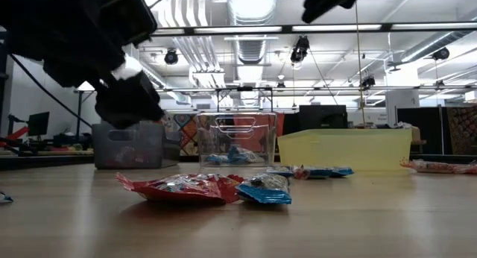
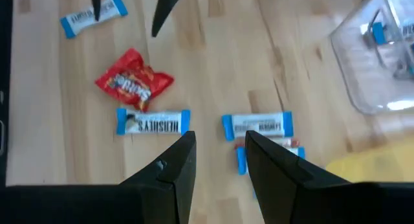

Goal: Sort candy
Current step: Put the red candy into the black bin

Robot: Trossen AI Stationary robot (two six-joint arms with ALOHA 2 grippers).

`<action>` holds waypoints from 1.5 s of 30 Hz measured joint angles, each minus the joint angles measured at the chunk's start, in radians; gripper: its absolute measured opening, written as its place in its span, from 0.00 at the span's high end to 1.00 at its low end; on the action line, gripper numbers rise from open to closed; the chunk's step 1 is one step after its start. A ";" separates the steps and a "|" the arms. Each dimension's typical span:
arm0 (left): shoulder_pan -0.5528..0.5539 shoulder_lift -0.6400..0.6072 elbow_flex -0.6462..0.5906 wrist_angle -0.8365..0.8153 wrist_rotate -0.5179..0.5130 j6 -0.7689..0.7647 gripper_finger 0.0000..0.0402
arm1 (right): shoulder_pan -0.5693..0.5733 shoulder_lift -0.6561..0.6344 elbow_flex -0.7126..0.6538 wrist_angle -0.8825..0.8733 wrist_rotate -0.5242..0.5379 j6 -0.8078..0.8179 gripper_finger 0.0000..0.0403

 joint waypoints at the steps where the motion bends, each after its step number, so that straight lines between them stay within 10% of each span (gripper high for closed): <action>1: -0.001 0.018 0.008 -0.001 -0.004 -0.011 0.34 | 0.012 0.000 -0.008 0.000 0.011 0.011 0.69; 28: -0.040 0.273 0.174 -0.091 -0.204 -0.028 0.39 | 0.090 0.000 -0.103 0.008 0.094 0.112 0.69; 45: -0.050 0.273 0.175 -0.113 -0.189 -0.005 0.84 | 0.090 0.000 -0.103 0.010 0.096 0.111 0.69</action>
